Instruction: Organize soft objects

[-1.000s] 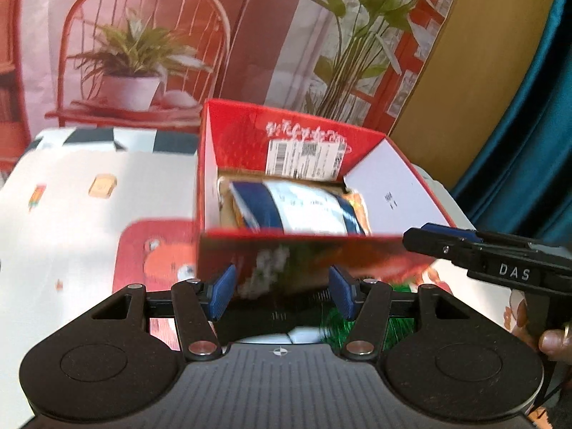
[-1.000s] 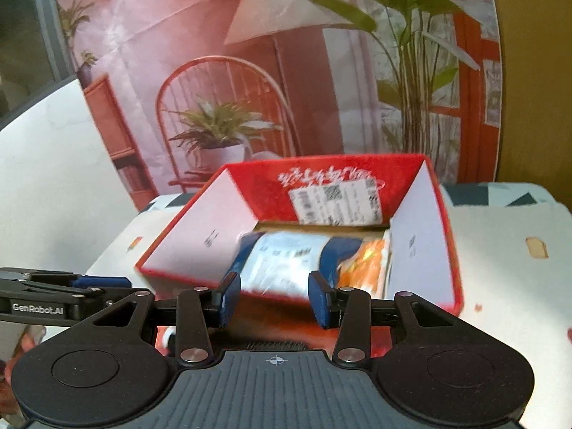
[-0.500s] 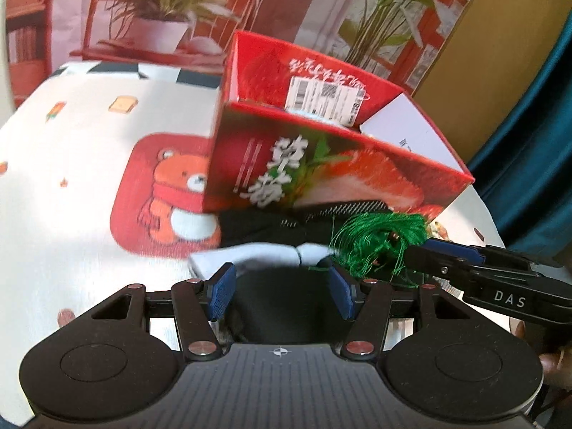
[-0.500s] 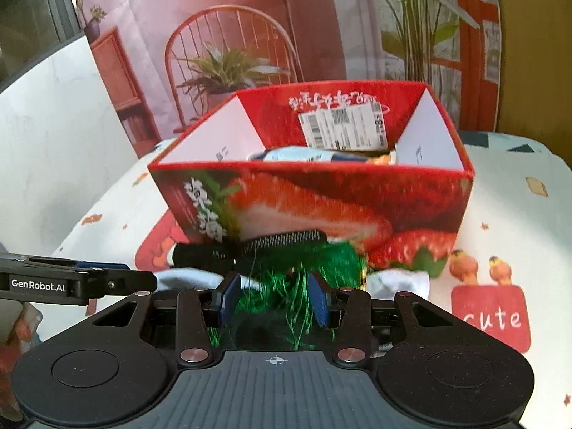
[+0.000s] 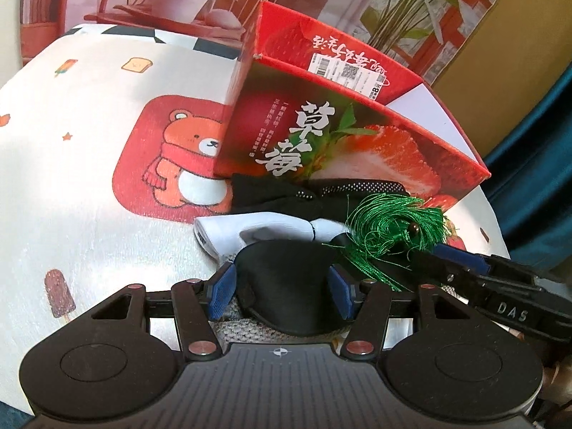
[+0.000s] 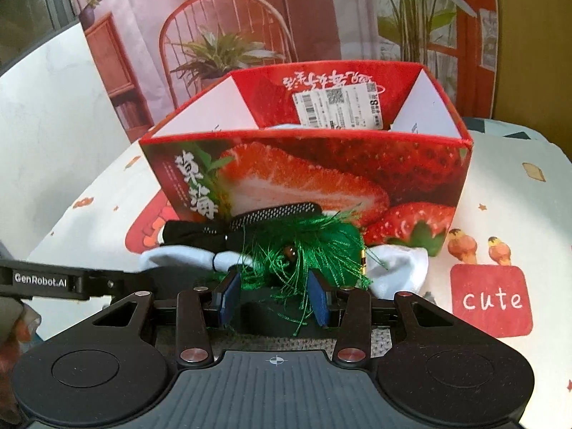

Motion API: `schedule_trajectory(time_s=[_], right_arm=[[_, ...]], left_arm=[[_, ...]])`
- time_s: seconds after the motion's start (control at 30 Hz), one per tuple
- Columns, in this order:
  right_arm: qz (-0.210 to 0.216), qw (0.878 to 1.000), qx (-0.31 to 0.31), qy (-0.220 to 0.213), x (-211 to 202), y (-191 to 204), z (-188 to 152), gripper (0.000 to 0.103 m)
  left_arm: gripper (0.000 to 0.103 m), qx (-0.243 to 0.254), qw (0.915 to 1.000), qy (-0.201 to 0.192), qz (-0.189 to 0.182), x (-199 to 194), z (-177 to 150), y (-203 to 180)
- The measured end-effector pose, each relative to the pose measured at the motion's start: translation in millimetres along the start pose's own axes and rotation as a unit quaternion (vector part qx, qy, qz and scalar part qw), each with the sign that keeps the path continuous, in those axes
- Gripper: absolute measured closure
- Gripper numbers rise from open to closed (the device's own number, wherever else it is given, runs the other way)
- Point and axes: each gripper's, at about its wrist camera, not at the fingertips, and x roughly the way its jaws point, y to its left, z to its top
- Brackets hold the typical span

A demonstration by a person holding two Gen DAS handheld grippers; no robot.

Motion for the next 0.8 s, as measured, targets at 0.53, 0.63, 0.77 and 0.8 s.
schedule_trajectory(time_s=[0.53, 0.63, 0.77, 0.8], right_arm=[[0.002, 0.999, 0.02, 0.035, 11.1, -4.4, -11.9, 0.064], [0.004, 0.999, 0.027, 0.038, 13.7, -6.0, -12.6, 0.064], [0.005, 0.999, 0.029, 0.038, 15.2, -6.3, -14.1, 0.063], [0.005, 0.999, 0.028, 0.038, 15.6, -6.3, -14.3, 0.063]], left_arm=[[0.045, 0.004, 0.9999, -0.005, -0.014, -4.6, -2.2, -0.7], [0.045, 0.011, 0.9999, 0.0, -0.012, -2.3, -4.8, -2.1], [0.045, 0.024, 0.9997, 0.006, -0.005, 2.4, -8.1, -3.6], [0.045, 0.027, 0.9996, 0.006, -0.003, 3.2, -8.6, -4.0]])
